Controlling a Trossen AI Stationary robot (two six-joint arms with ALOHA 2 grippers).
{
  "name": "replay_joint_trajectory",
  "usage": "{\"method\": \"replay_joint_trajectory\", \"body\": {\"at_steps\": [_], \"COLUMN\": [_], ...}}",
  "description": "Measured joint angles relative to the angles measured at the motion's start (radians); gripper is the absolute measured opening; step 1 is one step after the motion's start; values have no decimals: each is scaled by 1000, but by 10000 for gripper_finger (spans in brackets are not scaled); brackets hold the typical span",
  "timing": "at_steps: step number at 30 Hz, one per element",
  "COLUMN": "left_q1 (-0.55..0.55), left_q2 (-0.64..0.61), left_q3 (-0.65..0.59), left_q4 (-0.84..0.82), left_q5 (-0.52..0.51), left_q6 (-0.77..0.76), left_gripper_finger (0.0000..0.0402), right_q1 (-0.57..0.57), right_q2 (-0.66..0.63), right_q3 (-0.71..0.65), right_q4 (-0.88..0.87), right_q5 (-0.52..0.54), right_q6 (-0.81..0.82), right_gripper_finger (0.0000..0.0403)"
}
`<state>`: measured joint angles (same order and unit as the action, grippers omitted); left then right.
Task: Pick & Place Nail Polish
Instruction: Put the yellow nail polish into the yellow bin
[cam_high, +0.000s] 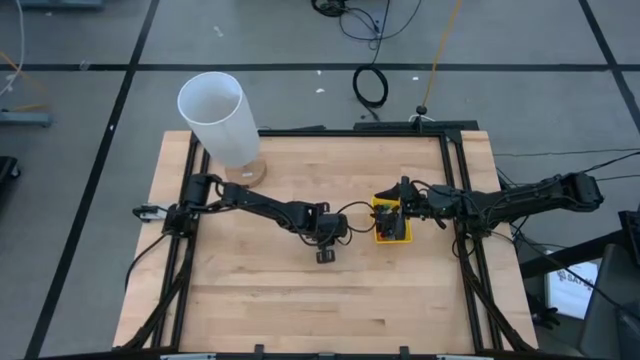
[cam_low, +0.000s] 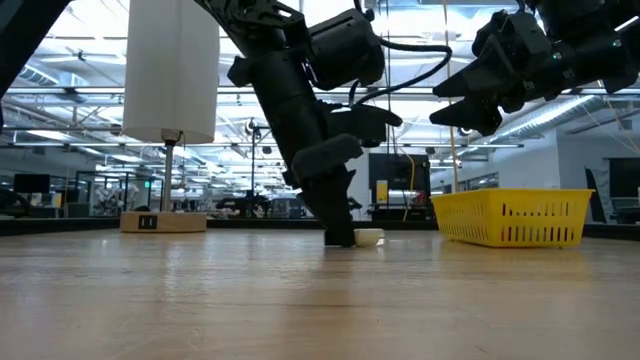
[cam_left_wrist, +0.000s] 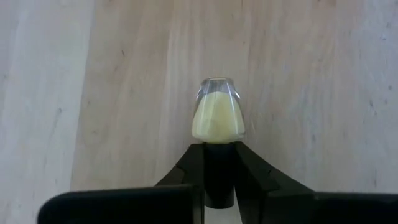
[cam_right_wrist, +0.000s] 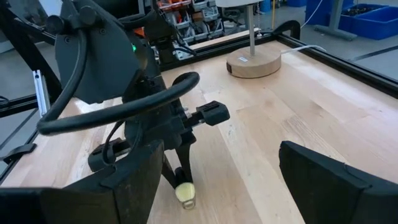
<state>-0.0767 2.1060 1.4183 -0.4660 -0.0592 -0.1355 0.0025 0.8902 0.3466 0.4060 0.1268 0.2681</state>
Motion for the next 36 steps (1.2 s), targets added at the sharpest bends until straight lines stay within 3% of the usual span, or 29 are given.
{"method": "replay_joint_trajectory", "body": {"at_steps": [6,10,17,21,30,36], "left_q1": [-16,-14,11,28,64,74], "left_q2": [-46,-57,-92,-89,-91,-91], "left_q3": [-6,-72,-250,-306,-321,-319], "left_q4": [176,364,932,1170,1410,1451], "left_q5": [-30,-7,18,77,162,259], "left_q6": [47,57,82,91,116,115], "left_gripper_finger": [38,38,38,38,38,38], "right_q1": [0,0,0,0,20,56], "right_q2": [-19,-59,-100,-92,-25,-9], "right_q3": [0,0,0,0,2,0], "right_q4": [-7,-55,-88,-68,117,205], "right_q5": [1,2,1,1,1,-38], "right_q6": [7,7,3,0,-34,-76], "right_gripper_finger": [304,304,304,304,304,304]}}
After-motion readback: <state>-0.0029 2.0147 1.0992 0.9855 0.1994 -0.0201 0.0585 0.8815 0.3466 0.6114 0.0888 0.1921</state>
